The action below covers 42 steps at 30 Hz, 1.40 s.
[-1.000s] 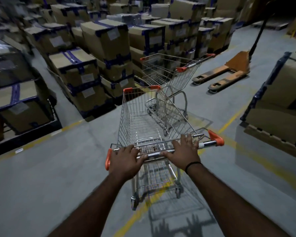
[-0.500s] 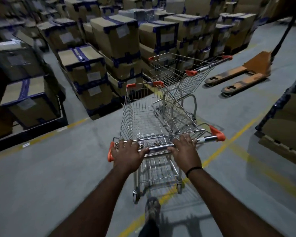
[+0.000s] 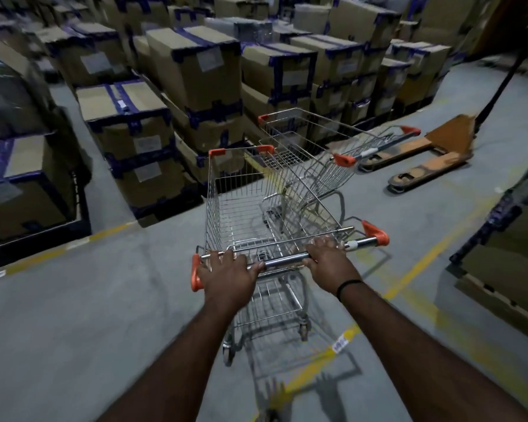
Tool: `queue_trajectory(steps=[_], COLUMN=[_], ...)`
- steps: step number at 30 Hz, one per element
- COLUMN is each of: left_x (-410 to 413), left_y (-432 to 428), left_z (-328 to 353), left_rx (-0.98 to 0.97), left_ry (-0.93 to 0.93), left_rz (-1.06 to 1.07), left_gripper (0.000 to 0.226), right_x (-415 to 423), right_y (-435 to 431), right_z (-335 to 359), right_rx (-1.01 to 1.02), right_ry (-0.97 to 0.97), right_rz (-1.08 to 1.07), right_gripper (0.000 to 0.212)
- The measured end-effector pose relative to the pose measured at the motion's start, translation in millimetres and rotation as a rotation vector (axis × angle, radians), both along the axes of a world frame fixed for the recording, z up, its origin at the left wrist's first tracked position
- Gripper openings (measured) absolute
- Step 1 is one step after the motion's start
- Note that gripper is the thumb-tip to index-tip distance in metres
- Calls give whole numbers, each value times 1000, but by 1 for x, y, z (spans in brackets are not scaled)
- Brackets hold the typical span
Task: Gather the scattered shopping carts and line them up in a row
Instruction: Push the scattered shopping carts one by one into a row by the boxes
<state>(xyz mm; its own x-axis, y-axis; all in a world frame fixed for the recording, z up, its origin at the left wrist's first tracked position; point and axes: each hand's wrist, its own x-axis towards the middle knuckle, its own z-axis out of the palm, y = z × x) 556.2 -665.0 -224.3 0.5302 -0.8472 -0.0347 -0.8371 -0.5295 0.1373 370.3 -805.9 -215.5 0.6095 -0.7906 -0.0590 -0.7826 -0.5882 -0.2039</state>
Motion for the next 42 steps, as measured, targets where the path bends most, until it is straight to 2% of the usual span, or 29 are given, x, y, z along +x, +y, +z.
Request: queue_trajectory(steps=[4,7,11,16,20,24,27,31,36,42], left_x=[18,30,54,69,86,101,97,68,-3,-129], left_y=[-48,-82,-119,-150,-162,-168,-174,-201,-246,-293], left_z=[3,7,10,15,23,24,28,37,41,49], left_rx=[8,23,51,100,67,-164,-299,-294,-148,-22], left_ry=[-3,14,84,180,167,179,117,97,60,54], left_rz=[46,55,60,84,24,46,-40,-210,-433,-721], left_gripper=[63,60,64,52,36,22,20,25,34,48], right_x=[26,43,58,74,94,104,100,80,16,-120], right_y=[-30,-54,-89,-122,-139,-150,-152,-153,-160,-156], right_z=[4,7,19,28,38,45,52,58,74,90], right_rx=[-5,8,128,171,185,180,154,156,150,122], right_ry=[192,235,254,265,270,192,106,32,-39,-101], right_rz=[-62,-74,-21,11,11,21,12,-29,-177,-423], right_gripper=[68,77,85,82,82,65,48,35,42,51])
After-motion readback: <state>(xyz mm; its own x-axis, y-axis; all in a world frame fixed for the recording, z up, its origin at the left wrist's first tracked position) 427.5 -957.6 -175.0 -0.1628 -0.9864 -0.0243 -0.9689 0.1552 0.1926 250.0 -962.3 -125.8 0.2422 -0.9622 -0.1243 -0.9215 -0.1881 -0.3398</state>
